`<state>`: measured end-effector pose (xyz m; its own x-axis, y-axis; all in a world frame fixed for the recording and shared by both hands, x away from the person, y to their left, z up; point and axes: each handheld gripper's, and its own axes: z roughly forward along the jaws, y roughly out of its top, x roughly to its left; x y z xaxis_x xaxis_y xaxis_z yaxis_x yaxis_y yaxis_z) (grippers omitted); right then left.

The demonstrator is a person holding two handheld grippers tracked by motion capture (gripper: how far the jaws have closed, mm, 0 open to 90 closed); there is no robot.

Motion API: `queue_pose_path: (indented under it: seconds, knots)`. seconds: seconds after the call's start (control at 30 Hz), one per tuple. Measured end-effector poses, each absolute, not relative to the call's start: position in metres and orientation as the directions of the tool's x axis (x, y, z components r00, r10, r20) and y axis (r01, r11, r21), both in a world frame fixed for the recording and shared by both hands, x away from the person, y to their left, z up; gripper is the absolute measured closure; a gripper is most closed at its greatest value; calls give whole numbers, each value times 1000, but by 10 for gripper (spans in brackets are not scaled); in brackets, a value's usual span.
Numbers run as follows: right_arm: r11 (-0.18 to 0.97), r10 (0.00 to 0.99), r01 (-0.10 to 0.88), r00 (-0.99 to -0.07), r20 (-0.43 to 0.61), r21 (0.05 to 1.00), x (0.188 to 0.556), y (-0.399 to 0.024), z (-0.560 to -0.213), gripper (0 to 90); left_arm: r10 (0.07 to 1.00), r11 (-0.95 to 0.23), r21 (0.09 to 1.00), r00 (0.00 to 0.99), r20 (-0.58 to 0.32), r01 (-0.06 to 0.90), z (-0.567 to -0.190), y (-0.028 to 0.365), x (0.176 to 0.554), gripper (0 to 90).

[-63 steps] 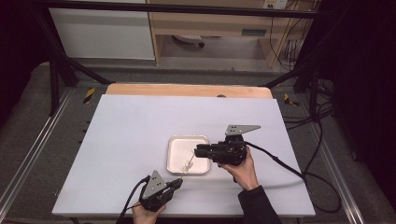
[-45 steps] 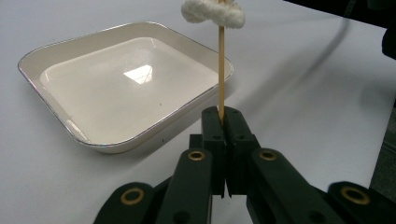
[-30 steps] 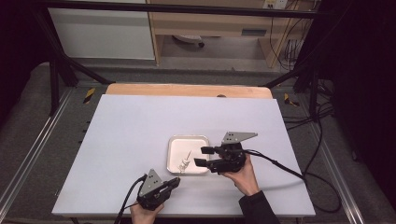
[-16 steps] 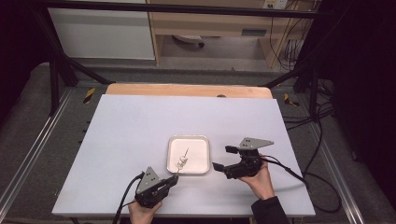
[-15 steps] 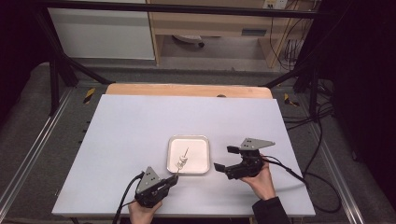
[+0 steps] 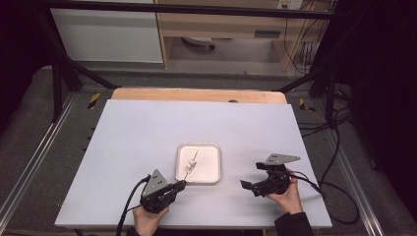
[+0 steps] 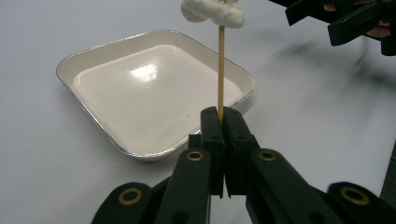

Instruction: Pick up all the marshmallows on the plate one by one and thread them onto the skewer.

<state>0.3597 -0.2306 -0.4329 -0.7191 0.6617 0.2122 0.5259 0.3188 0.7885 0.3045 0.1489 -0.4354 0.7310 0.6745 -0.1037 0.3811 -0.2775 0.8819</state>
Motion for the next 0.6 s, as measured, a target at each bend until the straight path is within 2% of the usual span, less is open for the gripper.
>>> queue_pose_path:
  seconds: [0.6]
  knots:
    - [301, 697, 529, -690, 196, 794, 347, -255, -443, 7, 664, -339, 859, 744, -71, 384, -416, 142, 321, 882]
